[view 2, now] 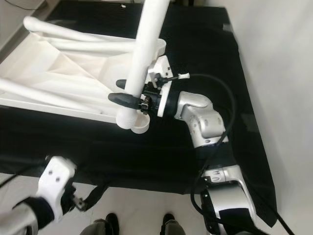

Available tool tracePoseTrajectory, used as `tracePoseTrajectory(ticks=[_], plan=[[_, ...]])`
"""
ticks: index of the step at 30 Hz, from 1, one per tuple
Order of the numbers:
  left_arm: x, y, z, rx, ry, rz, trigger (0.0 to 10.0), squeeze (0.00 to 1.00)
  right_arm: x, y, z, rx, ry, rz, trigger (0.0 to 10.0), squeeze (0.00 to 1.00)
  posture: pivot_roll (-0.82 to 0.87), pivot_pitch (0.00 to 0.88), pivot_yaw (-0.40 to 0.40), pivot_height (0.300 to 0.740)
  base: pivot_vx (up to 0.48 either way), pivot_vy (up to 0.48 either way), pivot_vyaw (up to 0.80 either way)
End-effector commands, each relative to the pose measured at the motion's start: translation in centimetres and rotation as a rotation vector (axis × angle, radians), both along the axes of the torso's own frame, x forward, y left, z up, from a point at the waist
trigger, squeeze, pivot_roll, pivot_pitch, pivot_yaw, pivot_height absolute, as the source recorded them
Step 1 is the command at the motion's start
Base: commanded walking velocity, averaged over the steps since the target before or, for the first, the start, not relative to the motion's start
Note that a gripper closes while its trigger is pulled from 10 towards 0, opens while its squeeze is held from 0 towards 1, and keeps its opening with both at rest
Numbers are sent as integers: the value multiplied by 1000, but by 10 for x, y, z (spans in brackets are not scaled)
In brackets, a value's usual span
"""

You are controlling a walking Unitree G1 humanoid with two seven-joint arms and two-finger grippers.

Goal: Building children table

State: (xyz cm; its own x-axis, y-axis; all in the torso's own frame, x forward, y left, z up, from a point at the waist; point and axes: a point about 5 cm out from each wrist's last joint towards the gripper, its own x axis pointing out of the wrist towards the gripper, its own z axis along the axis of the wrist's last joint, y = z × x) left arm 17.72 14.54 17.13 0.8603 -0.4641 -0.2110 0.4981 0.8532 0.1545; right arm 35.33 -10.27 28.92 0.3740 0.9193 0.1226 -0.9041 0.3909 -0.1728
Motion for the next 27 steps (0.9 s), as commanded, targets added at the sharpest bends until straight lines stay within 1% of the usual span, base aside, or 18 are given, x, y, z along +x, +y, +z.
tracePoseTrajectory(ticks=[1, 6, 8, 9, 10, 11, 12, 13, 14, 15, 16, 18, 19, 20, 21, 23, 25, 27], plan=[[-5, -3, 4, 3, -49, 12, 10000, 0, 3, 0, -3, -14, 10, -34, 10000, 0, 2, 417, 5, 740, 0, 0, 0], [-13, -6, 5, 22, -76, -6, 10000, 0, -1, -5, 1, -4, 10, -7, 10000, 0, 8, 438, 9, 740, 0, 0, 0], [-15, -7, 5, 21, -77, -21, 10000, 0, -6, -5, 2, -16, 0, 42, 10000, 0, 7, 449, 12, 740, 0, 0, 0], [-15, -7, 5, 21, -77, -21, 10000, 0, -6, -5, 2, -16, 0, 42, 10000, 0, 7, 449, 12, 740, 0, 0, 0], [-16, -8, 5, 25, -81, -37, 10000, 0, -11, -5, 2, -30, -10, 87, 10000, 0, 7, 454, 15, 740, 0, 0, 0], [-16, -8, 5, 25, -81, -37, 10000, 0, -11, -5, 2, -30, -10, 87, 10000, 0, 7, 454, 15, 740, 0, 0, 0], [-18, -9, 5, 29, -84, -46, 10000, 0, -15, -6, 1, -45, -18, 128, 10000, 0, 7, 464, 16, 740, 0, 0, 0], [-18, -9, 5, 29, -84, -46, 10000, 0, -15, -6, 1, -45, -18, 128, 10000, 0, 7, 464, 16, 740, 0, 0, 0], [-20, -10, 4, 27, -89, -50, 10000, 0, -22, -5, 1, -85, -37, 189, 10000, 0, 7, 464, 17, 740, 0, 0, 0], [-20, -10, 4, 27, -89, -50, 10000, 0, -22, -5, 1, -85, -37, 189, 10000, 0, 7, 464, 17, 740, 0, 0, 0], [-21, -11, 4, 26, -93, -51, 10000, 0, -26, -5, -1, -137, -53, 235, 10000, 0, 8, 470, 19, 740, 0, 0, 0], [-21, -11, 4, 26, -93, -51, 10000, 0, -26, -5, -1, -137, -53, 235, 10000, 0, 8, 470, 19, 740, 0, 0, 0], [-22, -11, 3, 24, -98, -50, 10000, 0, -29, -5, -2, -184, -69, 266, 10000, 0, 8, 470, 19, 740, 0, 0, 0], [-22, -12, 3, 22, -101, -52, 10000, 0, -29, -3, -4, -249, -89, 261, 10000, 0, 8, 475, 14, 740, 0, 0, 0], [-23, -12, 3, 22, -106, -52, 10000, 0, -27, -2, -5, -288, -102, 250, 10000, 0, 7, 475, 12, 740, 0, 0, 0], [-23, -12, 3, 22, -106, -52, 10000, 0, -27, -2, -5, -288, -102, 250, 10000, 0, 7, 475, 12, 740, 0, 0, 0], [-22, -13, 2, 21, -113, -51, 10000, 0, -23, 0, -4, -352, -120, 224, 10000, 0, -1, 474, 2, 740, 0, 0, 0], [-22, -13, 2, 20, -116, -50, 10000, 0, -22, 2, -2, -375, -123, 216, 10000, 0, -1, 474, 2, 740, 0, 0, 0]])
